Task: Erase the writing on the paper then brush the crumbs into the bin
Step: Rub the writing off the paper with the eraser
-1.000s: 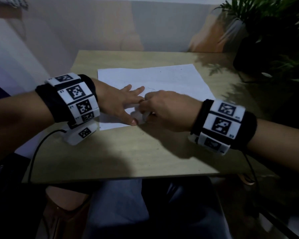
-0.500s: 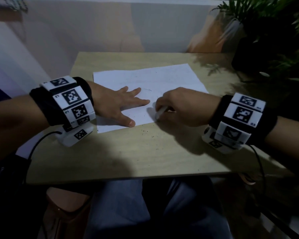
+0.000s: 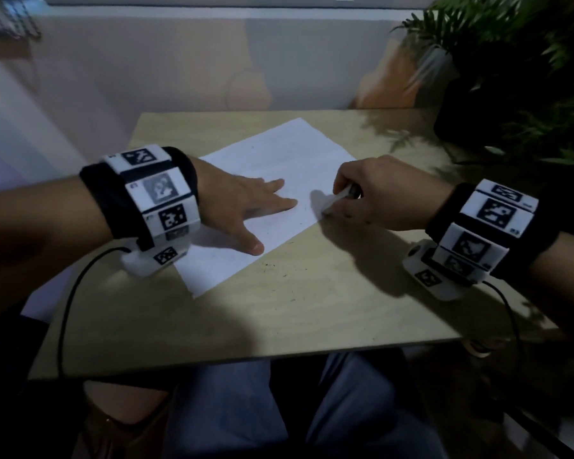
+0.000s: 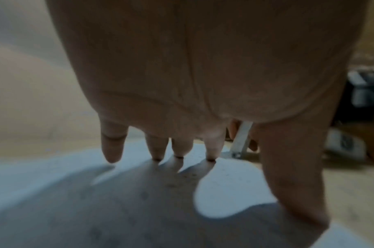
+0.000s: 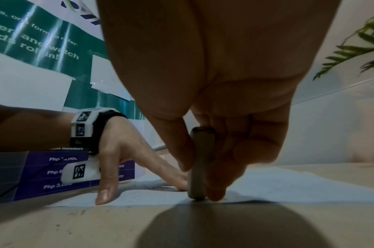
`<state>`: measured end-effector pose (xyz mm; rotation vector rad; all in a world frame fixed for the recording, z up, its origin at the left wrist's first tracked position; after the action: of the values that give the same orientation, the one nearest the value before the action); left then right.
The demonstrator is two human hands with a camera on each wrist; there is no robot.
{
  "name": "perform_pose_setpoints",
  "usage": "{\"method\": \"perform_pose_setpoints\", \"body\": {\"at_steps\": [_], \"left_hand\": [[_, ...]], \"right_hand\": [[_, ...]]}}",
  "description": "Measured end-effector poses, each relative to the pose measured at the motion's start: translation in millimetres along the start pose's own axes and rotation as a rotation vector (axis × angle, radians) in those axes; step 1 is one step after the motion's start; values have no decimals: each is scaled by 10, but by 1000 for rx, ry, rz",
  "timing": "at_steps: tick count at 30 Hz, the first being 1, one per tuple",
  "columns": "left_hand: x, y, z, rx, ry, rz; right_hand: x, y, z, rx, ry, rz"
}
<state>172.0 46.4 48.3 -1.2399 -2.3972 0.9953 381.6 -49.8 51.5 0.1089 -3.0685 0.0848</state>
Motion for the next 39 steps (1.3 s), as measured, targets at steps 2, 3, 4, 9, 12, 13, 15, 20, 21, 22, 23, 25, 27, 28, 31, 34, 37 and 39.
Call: {"method": "perform_pose_setpoints", "body": {"at_steps": [2, 3, 4, 9, 12, 13, 15, 20, 21, 22, 23, 25, 27, 28, 31, 34, 37, 39], "left_hand": [[-3, -4, -6, -73, 118, -43], [-21, -4, -22, -113, 150, -43], [-38, 1, -38, -142, 162, -33], [4, 62, -82, -26, 78, -19], [35, 65, -87, 12, 25, -19], [41, 70, -87, 15, 25, -16], [50, 86, -88, 21, 37, -11], [69, 112, -92, 27, 53, -10], [71, 119, -90, 28, 65, -10], [77, 128, -87, 27, 74, -10], [84, 135, -84, 26, 78, -8], [104, 145, -78, 20, 75, -5], [119, 150, -72, 12, 55, 2], [116, 149, -72, 8, 46, 7], [88, 135, -76, 15, 51, -1], [73, 122, -81, 24, 60, -13], [79, 113, -81, 25, 63, -14], [69, 101, -85, 24, 62, -10]], "right_hand": [[-48, -1, 4, -27, 6, 9], [-44, -8, -3, -39, 34, 0], [-18, -16, -13, -42, 85, -16], [236, -25, -9, 60, 161, -105], [42, 141, -20, -2, -12, -49], [-25, 180, -36, -22, -40, -11], [-21, 202, -7, -49, -73, -2], [334, 2, 117, 4, -10, -211], [248, 36, 89, 10, -28, -186], [140, 91, 51, 2, -57, -135], [52, 134, 11, -21, -77, -90], [61, 160, -12, -44, -91, -63], [306, 90, 39, -4, -79, -143], [452, 20, 69, 34, -55, -202], [447, -14, 51, 72, -22, -239], [12, 137, -51, 3, -121, -72], [-7, 119, -4, -46, -133, -37], [182, 27, 79, -19, -89, -111]]}}
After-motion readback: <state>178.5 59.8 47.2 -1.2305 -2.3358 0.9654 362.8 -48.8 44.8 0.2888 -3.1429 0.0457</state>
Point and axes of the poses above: each hand's wrist, its own y-axis towards the middle knuckle, its own z-axis out of the palm, x = y × z, the point moved 2 cm from there along y, towards the middle knuckle, and after that the axes turned 9 degrees about -y, right-handed, at the moved point
